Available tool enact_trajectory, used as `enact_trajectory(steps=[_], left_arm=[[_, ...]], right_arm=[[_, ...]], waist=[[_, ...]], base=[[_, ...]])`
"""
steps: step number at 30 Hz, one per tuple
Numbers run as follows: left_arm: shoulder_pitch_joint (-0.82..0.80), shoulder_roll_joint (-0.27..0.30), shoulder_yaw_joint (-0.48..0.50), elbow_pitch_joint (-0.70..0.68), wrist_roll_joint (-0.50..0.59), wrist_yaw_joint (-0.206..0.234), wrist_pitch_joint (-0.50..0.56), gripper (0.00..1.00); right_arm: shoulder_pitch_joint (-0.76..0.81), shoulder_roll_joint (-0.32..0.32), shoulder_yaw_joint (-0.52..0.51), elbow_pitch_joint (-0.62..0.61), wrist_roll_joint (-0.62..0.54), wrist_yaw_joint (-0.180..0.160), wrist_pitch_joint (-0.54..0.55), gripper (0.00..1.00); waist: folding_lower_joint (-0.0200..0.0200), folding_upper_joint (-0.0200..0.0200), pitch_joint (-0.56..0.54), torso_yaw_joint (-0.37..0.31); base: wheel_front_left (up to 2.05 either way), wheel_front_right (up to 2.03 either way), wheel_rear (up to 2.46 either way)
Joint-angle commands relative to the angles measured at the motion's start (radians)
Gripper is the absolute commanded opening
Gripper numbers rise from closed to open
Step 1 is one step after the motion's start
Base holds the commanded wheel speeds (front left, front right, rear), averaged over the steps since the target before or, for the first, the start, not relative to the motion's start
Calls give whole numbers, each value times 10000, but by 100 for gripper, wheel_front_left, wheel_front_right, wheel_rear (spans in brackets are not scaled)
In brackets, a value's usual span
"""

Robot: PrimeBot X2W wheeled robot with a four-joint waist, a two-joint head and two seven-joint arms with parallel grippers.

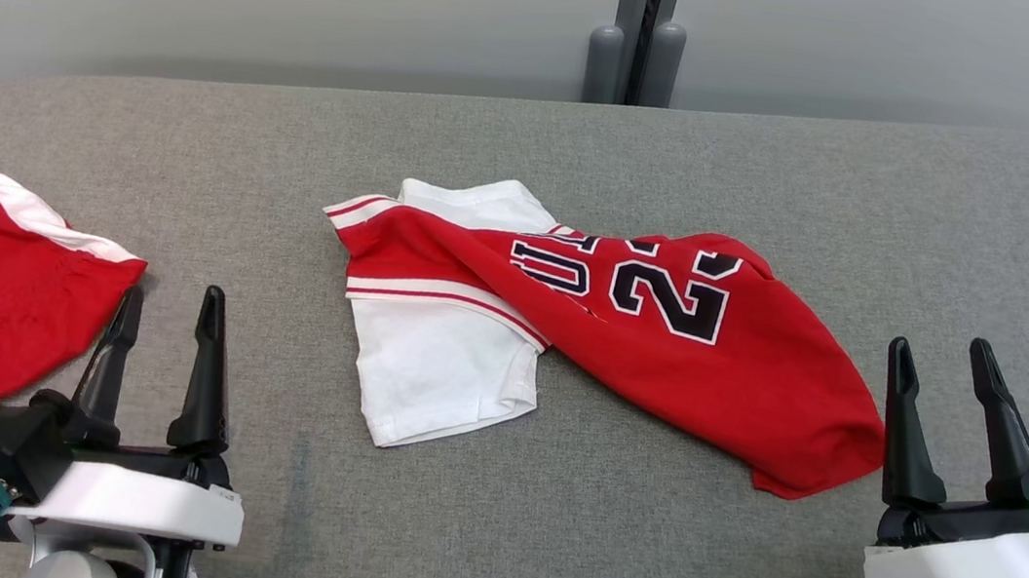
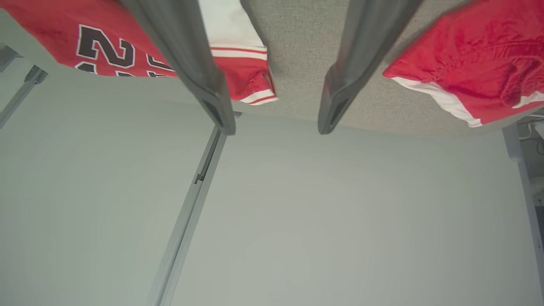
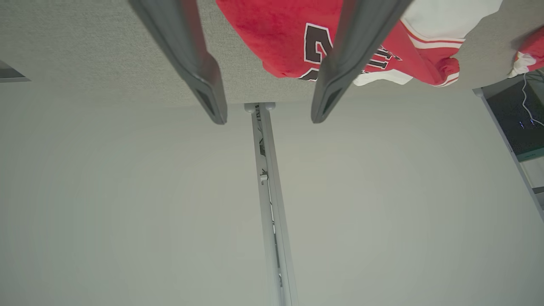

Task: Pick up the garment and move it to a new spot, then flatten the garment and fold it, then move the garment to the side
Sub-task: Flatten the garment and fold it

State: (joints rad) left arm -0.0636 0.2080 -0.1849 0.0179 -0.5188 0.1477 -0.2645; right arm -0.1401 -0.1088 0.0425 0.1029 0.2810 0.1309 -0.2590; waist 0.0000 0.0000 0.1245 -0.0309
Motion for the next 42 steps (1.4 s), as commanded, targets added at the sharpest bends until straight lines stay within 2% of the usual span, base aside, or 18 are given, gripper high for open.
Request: enact_trajectory(steps=[1,13,21,34,42], left_arm=[[52,30,38,-49,120,15,-24,100],[4,-65,-231,244,44,-205,166,100],[-162,-21,-524,593,-110,-302,853,100],[-928,-104,-1219,2812,-561,-765,2523,100],[-1377,-144,-1488,3895,-765,-935,3352,100]], right_arm=[[48,-70,-2,-66,-54,-1,-55,100],[-31,-126,225,35,-39,-1,-55,100],[-160,-110,380,88,21,-1,-55,100],[-586,16,459,46,36,-1,-55,100],[-652,69,356,34,49,-1,-55,100]], waist=[[0,0,-21,10],[0,0,-135,-74],[0,0,-45,-376],[0,0,398,-1157],[0,0,617,-1402]], base=[[0,0,0],[0,0,0],[0,0,0],[0,0,0],[0,0,0]])
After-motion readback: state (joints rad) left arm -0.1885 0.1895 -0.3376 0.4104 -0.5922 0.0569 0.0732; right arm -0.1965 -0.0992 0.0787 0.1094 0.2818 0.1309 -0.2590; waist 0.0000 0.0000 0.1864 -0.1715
